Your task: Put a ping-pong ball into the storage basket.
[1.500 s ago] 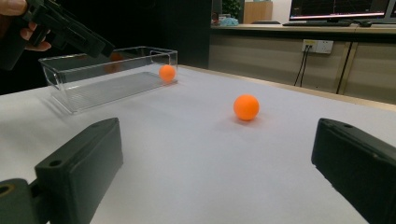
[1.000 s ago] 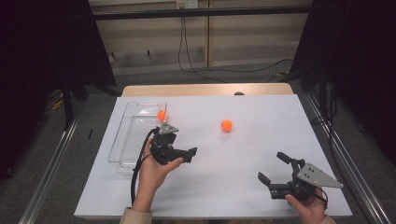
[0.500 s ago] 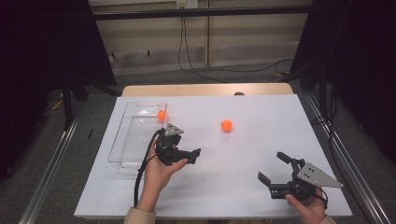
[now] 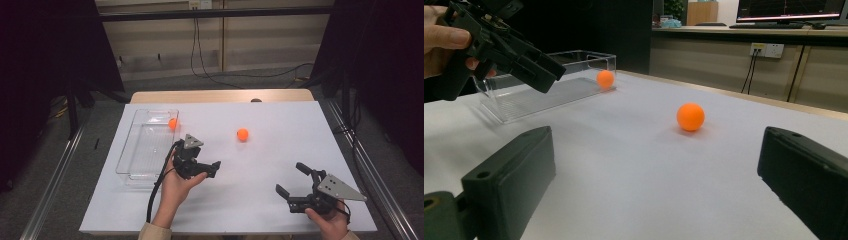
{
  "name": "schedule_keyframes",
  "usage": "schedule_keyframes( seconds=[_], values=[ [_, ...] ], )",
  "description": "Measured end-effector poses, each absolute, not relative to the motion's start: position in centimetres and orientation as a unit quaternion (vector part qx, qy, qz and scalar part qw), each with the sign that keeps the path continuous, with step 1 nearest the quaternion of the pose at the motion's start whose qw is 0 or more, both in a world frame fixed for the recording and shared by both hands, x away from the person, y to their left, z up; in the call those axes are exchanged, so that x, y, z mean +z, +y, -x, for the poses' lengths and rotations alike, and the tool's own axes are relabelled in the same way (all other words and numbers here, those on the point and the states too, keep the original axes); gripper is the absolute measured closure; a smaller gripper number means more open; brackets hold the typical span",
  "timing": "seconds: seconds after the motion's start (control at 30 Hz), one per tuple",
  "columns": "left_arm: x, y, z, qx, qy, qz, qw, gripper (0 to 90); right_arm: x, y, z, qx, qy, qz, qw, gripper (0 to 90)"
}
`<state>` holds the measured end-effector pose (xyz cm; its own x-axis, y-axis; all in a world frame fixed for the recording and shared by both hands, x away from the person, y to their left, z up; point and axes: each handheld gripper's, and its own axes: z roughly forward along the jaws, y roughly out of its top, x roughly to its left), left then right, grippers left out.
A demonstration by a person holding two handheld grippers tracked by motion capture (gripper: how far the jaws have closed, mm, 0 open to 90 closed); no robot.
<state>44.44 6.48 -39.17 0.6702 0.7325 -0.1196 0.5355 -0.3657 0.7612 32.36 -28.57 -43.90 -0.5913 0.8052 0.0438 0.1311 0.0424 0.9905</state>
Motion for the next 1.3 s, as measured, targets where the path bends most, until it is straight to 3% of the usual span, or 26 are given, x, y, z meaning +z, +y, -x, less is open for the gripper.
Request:
schedule_keyframes(
  seconds=[1.3],
  values=[
    [-41.3, 2.7, -44.8, 0.139, 0.389, -0.802, 0.431, 5.0, -43.8, -28.6, -32.4, 0.594, 0.664, -0.355, 0.285, 1.4]
  ],
)
